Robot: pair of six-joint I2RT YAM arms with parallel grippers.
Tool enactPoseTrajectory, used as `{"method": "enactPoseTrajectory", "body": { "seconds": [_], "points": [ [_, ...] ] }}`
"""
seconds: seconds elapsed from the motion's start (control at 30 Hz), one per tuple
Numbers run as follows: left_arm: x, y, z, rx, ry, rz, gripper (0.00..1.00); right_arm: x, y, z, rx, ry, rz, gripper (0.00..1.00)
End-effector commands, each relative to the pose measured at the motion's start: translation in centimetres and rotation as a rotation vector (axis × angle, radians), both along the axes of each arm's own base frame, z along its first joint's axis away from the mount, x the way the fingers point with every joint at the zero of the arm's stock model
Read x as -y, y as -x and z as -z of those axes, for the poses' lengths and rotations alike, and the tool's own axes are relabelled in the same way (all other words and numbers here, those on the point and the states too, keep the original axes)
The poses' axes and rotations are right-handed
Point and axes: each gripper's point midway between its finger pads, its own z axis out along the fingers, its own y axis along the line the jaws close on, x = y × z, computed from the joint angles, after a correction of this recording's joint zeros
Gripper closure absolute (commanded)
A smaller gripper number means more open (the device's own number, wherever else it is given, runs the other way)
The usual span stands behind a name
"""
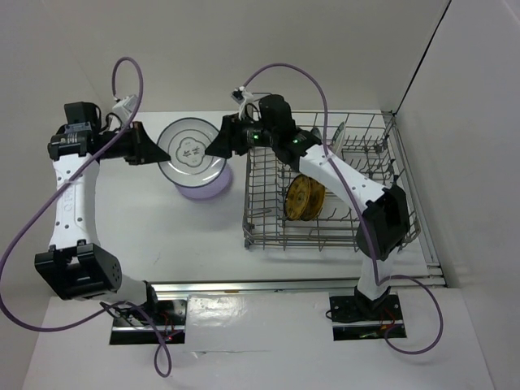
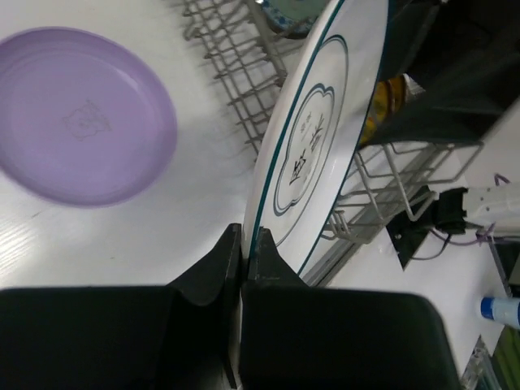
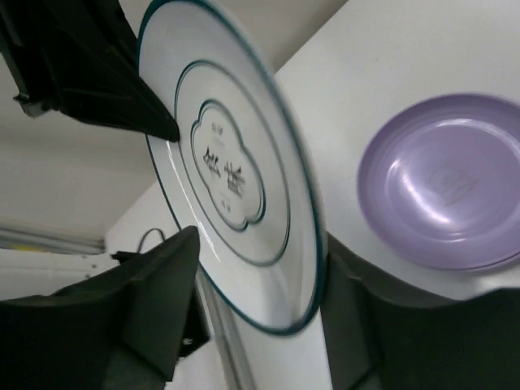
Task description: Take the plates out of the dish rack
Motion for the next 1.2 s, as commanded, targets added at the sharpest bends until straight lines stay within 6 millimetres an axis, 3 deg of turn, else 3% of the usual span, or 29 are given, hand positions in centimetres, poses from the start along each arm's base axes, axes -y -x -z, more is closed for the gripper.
{"method": "enactPoseTrajectory", "body": {
  "seconds": [0.0,0.07,0.2,0.23,0.3,0.33,0.37,0.47,0.5,0.53,0.57,0.73,0.8,0.93,0.97,1.03,1.07,1.1,1.17],
  "points": [
    [-4.0,-2.5,-0.2,-0.041,-0.014,-0.199,1.00,0.4,-1.7,-4.0,0.118,0.007,0.116,0.32],
    [-5.6,-3.2,-0.3,-0.056,0.006,-0.271,1.00,1.2,-3.5,-4.1,0.123,0.045,0.199,0.23],
    [-10.5,-4.5,1.7,-0.101,-0.035,-0.478,1.00,4.5,-6.9,-5.4,0.130,0.096,0.398,0.22],
    [-11.6,-4.8,2.2,-0.104,-0.041,-0.523,1.00,6.1,-8.3,-5.0,0.136,0.128,0.476,0.22],
    [-14.8,-5.4,3.8,-0.124,-0.033,-0.638,1.00,8.6,-9.1,-6.7,0.181,0.140,0.552,0.22],
    [-16.0,-5.7,5.0,-0.149,-0.019,-0.668,1.00,9.5,-9.3,-6.2,0.182,0.170,0.592,0.22],
    [-17.4,-5.5,6.2,-0.176,0.009,-0.702,1.00,10.8,-9.4,-7.0,0.193,0.166,0.630,0.21],
    [-19.5,-6.2,8.6,-0.217,0.089,-0.735,1.00,12.7,-9.3,-6.0,0.215,0.224,0.666,0.21],
    [-20.2,-6.6,10.8,-0.276,0.122,-0.746,1.00,13.6,-9.2,-6.6,0.233,0.216,0.679,0.21],
    [-20.9,-6.8,11.9,-0.297,0.130,-0.758,1.00,14.3,-9.3,-5.5,0.224,0.243,0.684,0.21],
    [-21.1,-6.9,13.2,-0.329,0.139,-0.757,1.00,14.6,-9.2,-5.5,0.224,0.248,0.694,0.19],
    [-22.4,-7.6,20.4,-0.479,0.138,-0.777,1.00,21.5,-10.8,-2.6,0.080,0.352,0.865,0.19],
    [-22.7,-7.8,21.8,-0.480,0.122,-0.782,1.00,23.3,-10.9,-1.7,0.055,0.397,0.913,0.19],
    [-23.0,-7.5,24.5,-0.518,0.106,-0.791,1.00,24.0,-10.0,-2.3,0.077,0.396,0.904,0.19],
    [-23.1,-7.4,25.5,-0.545,0.104,-0.796,1.00,24.5,-10.1,-1.3,0.061,0.413,0.909,0.19],
    [-23.1,-7.2,26.6,-0.565,0.096,-0.794,1.00,24.7,-9.5,-1.7,0.067,0.406,0.911,0.19],
    [-23.1,-6.9,27.1,-0.580,0.085,-0.793,1.00,25.3,-9.7,-0.9,0.053,0.414,0.916,0.18],
    [-23.2,-6.5,27.9,-0.604,0.073,-0.804,0.95,25.4,-9.5,-1.4,0.060,0.406,0.919,0.18],
    [-23.1,-6.1,28.4,-0.614,0.060,-0.803,0.85,27.4,-9.5,0.0,0.001,0.438,0.970,0.18]
  ]
}}
